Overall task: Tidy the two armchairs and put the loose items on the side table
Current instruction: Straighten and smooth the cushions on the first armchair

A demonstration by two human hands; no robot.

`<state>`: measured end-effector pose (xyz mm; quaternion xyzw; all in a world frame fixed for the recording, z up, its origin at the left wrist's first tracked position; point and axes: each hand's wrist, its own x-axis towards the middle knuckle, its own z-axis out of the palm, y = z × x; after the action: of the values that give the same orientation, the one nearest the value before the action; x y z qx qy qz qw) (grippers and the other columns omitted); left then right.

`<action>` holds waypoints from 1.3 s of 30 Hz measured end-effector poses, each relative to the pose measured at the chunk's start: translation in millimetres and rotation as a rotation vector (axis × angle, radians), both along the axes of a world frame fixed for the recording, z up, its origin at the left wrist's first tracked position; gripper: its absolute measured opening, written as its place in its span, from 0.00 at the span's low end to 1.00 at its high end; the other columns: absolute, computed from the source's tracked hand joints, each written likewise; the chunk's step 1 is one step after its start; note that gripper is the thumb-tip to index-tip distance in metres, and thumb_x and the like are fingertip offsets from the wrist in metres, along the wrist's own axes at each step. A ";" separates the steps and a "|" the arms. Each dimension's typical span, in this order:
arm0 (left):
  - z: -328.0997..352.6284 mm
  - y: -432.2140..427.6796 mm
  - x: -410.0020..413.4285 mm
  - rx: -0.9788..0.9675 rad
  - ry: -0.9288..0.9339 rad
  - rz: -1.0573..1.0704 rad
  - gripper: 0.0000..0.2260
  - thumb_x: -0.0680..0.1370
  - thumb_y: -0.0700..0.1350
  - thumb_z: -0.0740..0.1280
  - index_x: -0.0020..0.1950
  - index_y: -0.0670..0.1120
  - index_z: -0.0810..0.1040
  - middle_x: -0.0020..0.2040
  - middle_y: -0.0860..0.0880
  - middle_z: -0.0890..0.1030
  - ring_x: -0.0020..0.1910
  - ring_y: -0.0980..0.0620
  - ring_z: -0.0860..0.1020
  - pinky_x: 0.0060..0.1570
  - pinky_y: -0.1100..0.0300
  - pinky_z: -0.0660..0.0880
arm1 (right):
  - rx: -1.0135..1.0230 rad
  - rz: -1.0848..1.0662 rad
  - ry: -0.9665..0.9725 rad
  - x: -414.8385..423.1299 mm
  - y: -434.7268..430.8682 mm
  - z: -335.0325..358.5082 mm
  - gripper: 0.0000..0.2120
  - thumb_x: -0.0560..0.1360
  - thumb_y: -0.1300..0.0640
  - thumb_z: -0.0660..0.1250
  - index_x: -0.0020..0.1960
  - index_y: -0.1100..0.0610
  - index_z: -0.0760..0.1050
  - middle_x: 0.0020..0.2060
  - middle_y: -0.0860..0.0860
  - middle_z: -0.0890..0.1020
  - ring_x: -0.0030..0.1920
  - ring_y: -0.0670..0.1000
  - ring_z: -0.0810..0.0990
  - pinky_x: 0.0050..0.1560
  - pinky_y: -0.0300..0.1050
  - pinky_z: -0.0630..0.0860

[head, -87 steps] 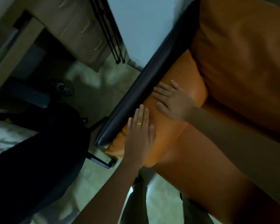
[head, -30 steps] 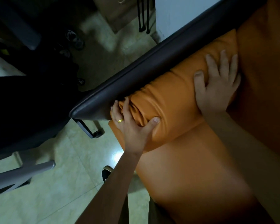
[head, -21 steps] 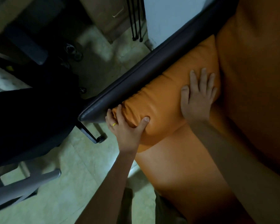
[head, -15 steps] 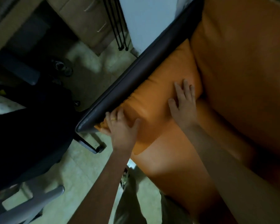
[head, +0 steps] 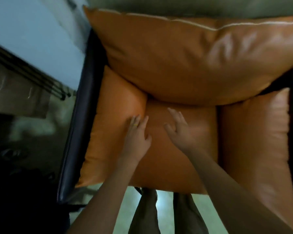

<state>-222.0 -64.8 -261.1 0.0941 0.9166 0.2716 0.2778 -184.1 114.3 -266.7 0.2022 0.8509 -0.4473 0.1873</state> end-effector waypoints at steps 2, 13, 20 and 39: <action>4.8 21.6 -3.4 0.004 -0.032 -0.103 0.30 0.81 0.45 0.65 0.81 0.53 0.58 0.81 0.53 0.55 0.81 0.54 0.48 0.78 0.50 0.56 | 0.019 -0.151 0.044 19.4 20.4 13.3 0.29 0.82 0.43 0.58 0.81 0.44 0.54 0.80 0.43 0.56 0.81 0.46 0.45 0.77 0.50 0.53; 22.2 203.3 65.4 0.135 -0.091 -0.601 0.25 0.82 0.44 0.63 0.79 0.49 0.63 0.78 0.50 0.64 0.79 0.52 0.55 0.74 0.61 0.54 | 0.173 -0.684 0.166 167.9 156.7 53.8 0.28 0.83 0.47 0.61 0.80 0.48 0.57 0.79 0.47 0.61 0.80 0.49 0.52 0.78 0.48 0.53; 36.3 293.8 113.4 0.144 -0.078 -0.743 0.25 0.82 0.47 0.63 0.79 0.48 0.62 0.78 0.49 0.65 0.78 0.50 0.60 0.75 0.59 0.56 | 0.275 -0.773 0.031 249.1 207.4 48.0 0.30 0.81 0.49 0.61 0.80 0.44 0.54 0.78 0.48 0.63 0.80 0.51 0.54 0.79 0.61 0.51; -44.2 412.3 62.9 -0.206 0.506 -1.511 0.32 0.80 0.70 0.45 0.81 0.60 0.46 0.82 0.52 0.42 0.81 0.49 0.40 0.72 0.32 0.40 | 0.582 -0.663 -0.121 242.7 201.5 -47.8 0.31 0.82 0.36 0.48 0.82 0.46 0.50 0.81 0.50 0.55 0.81 0.54 0.50 0.79 0.60 0.47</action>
<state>-159.1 347.5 -305.4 0.7218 0.6606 -0.1053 0.1777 58.7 315.8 -314.5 0.5343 0.8180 -0.2124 0.0184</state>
